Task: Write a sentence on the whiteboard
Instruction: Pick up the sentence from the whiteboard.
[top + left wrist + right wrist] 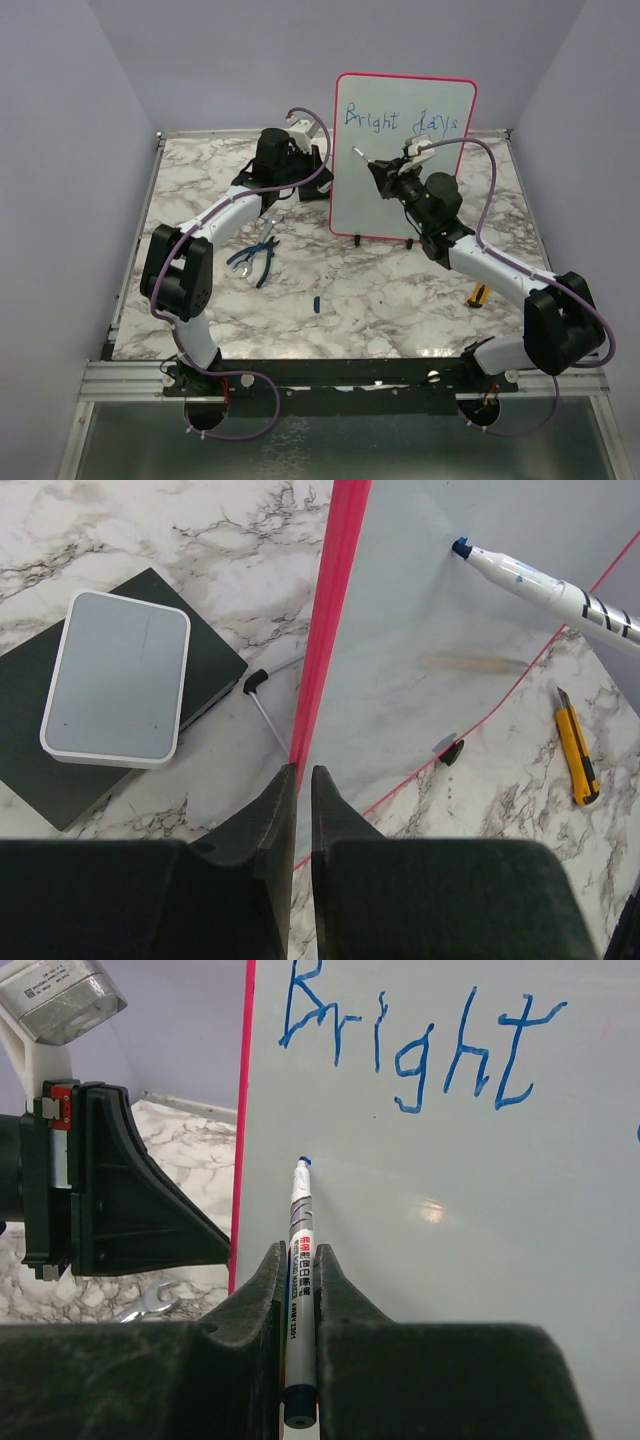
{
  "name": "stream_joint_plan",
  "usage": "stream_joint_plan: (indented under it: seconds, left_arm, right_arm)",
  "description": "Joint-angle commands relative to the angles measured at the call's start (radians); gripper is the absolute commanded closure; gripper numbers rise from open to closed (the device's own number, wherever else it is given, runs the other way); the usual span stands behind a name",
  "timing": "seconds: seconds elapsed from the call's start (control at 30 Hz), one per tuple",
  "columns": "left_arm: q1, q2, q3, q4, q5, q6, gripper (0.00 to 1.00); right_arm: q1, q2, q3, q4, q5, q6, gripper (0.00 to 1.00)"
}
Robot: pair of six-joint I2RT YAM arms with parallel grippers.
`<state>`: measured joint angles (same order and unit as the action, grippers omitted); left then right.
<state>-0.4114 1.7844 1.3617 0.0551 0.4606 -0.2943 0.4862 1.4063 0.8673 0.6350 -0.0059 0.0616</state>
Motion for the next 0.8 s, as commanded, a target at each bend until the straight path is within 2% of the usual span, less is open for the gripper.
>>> stream_joint_plan:
  seconds: [0.0, 0.77]
  left_arm:
    - [-0.014, 0.007, 0.02, 0.015, 0.032, 0.001, 0.9]
    - [-0.013, -0.005, 0.019, 0.015, 0.025, 0.001, 0.94]
  right_arm:
    - [0.008, 0.022, 0.037, -0.008, 0.041, -0.022, 0.99]
    - [0.035, 0.027, 0.007, -0.047, 0.062, -0.041, 0.99]
